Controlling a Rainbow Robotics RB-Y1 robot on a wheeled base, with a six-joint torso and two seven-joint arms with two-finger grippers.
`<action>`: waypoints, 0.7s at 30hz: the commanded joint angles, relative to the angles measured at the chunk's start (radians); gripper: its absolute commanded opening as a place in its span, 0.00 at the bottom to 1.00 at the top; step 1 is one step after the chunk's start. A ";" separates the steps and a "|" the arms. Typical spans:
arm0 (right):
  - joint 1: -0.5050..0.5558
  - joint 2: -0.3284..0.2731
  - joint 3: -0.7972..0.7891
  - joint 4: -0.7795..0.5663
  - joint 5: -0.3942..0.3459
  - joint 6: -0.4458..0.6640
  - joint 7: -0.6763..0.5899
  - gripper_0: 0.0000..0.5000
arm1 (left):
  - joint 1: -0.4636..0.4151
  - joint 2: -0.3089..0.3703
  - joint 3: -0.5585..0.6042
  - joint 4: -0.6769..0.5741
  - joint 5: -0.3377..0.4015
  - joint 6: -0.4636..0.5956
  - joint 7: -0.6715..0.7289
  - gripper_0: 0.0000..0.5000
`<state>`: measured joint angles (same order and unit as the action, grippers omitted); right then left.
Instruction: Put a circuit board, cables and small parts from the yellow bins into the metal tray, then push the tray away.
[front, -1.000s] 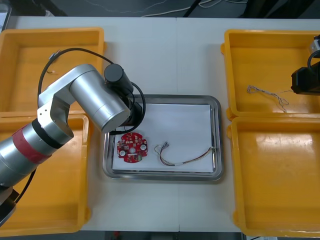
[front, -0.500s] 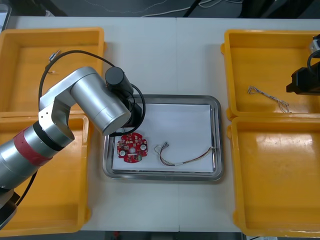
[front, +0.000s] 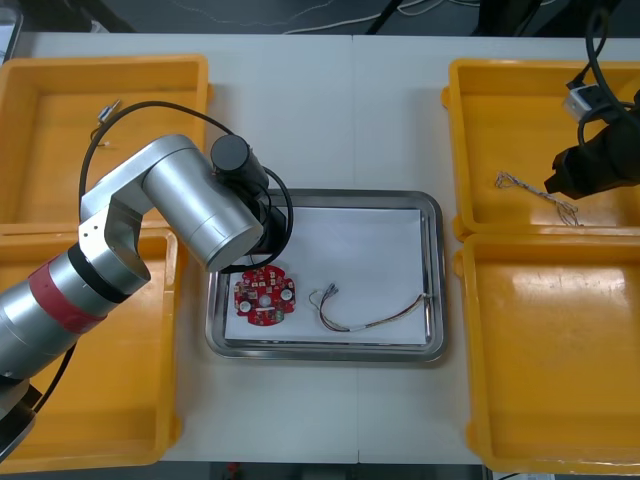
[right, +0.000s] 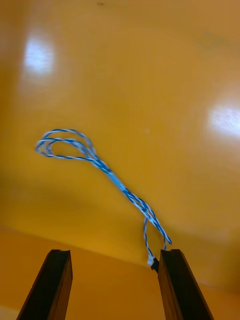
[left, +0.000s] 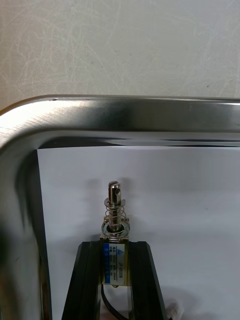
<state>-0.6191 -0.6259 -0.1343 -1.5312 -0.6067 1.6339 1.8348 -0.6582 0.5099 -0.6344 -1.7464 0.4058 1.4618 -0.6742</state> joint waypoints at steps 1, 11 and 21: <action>-0.047 -0.040 0.030 -0.033 -0.056 -0.002 0.081 1.00 | 0.011 -0.024 -0.013 -0.010 -0.012 -0.018 0.036 0.33; -0.047 -0.041 0.071 -0.033 -0.102 -0.014 0.333 1.00 | 0.011 -0.024 -0.011 -0.015 -0.016 -0.023 0.039 0.92; -0.054 -0.075 0.179 -0.033 -0.082 -0.092 0.336 1.00 | 0.009 -0.022 0.068 -0.070 0.059 0.019 0.033 1.00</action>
<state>-0.6293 -0.6454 -0.0066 -1.5312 -0.7020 1.5638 2.1480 -0.6579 0.5090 -0.6232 -1.7603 0.4274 1.4544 -0.6742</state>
